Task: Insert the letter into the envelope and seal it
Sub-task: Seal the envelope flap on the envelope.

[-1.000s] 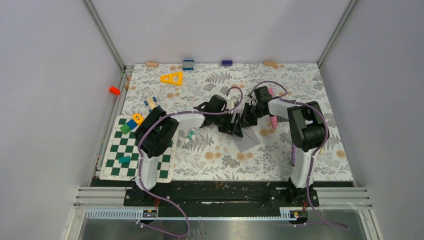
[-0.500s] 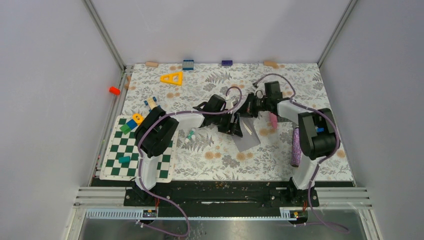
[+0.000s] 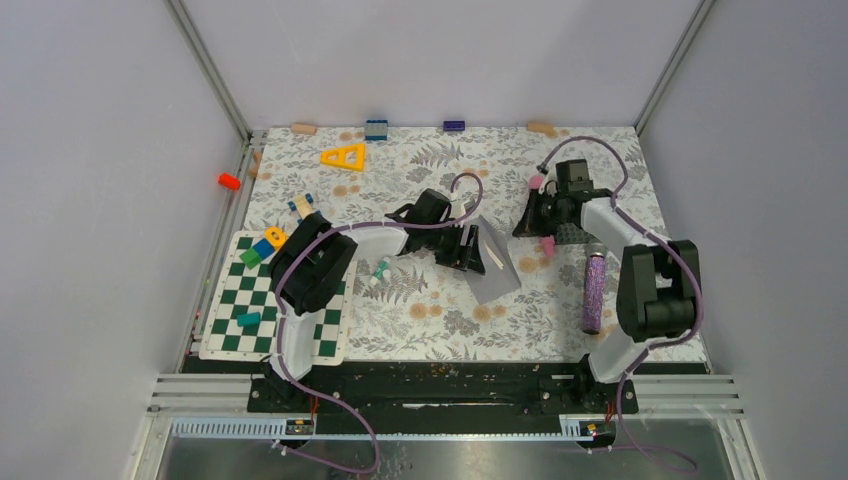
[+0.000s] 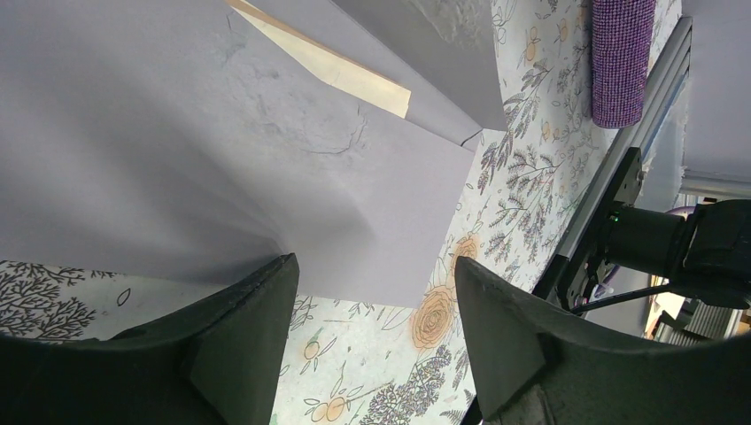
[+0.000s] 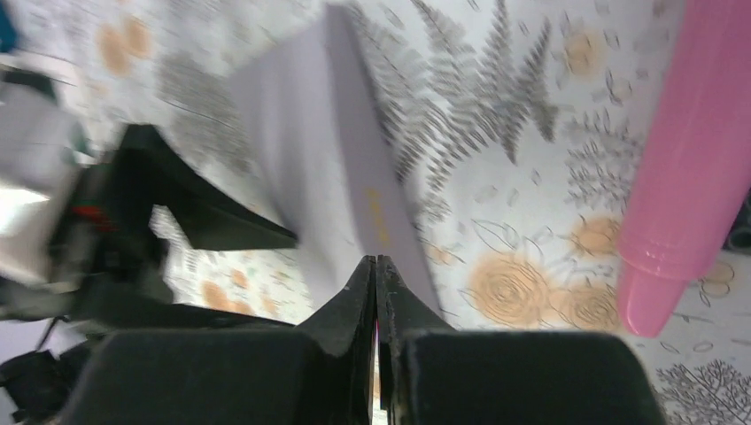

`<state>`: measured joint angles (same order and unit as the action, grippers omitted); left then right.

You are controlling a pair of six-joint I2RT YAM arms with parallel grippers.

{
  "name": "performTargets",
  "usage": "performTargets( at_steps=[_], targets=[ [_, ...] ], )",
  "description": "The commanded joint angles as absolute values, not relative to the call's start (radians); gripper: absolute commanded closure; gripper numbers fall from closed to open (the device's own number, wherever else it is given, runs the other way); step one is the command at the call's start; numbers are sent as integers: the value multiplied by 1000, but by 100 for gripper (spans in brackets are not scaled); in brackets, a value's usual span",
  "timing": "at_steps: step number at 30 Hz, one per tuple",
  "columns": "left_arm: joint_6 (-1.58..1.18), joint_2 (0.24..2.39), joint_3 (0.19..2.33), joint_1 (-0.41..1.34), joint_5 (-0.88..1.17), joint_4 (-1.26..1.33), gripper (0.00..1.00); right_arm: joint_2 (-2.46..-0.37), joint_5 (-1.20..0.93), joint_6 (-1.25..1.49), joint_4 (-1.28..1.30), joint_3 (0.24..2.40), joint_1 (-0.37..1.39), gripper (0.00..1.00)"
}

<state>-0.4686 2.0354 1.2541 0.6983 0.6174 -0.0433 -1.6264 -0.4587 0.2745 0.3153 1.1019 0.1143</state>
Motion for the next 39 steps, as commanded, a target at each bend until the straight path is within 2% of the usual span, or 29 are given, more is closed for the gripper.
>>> performTargets(
  at_steps=[1, 13, 27, 33, 39],
  targets=[
    [-465, 1999, 1243, 694, 626, -52, 32, -1715, -383, 166, 480, 1109, 136, 100],
    [-463, 1999, 1243, 693, 630, -52, 32, -1826, -433, 157, 514, 1179, 275, 100],
    [-475, 1999, 1274, 688, 671, -48, 32, -1928, -289, 146, 589, 1265, 351, 100],
    [-495, 1986, 1353, 661, 734, -60, 23, -1964, -263, 145, 600, 1271, 362, 100],
    [-602, 2037, 1435, 640, 844, -6, 20, -1955, -277, 142, 595, 1267, 362, 100]
  ],
)
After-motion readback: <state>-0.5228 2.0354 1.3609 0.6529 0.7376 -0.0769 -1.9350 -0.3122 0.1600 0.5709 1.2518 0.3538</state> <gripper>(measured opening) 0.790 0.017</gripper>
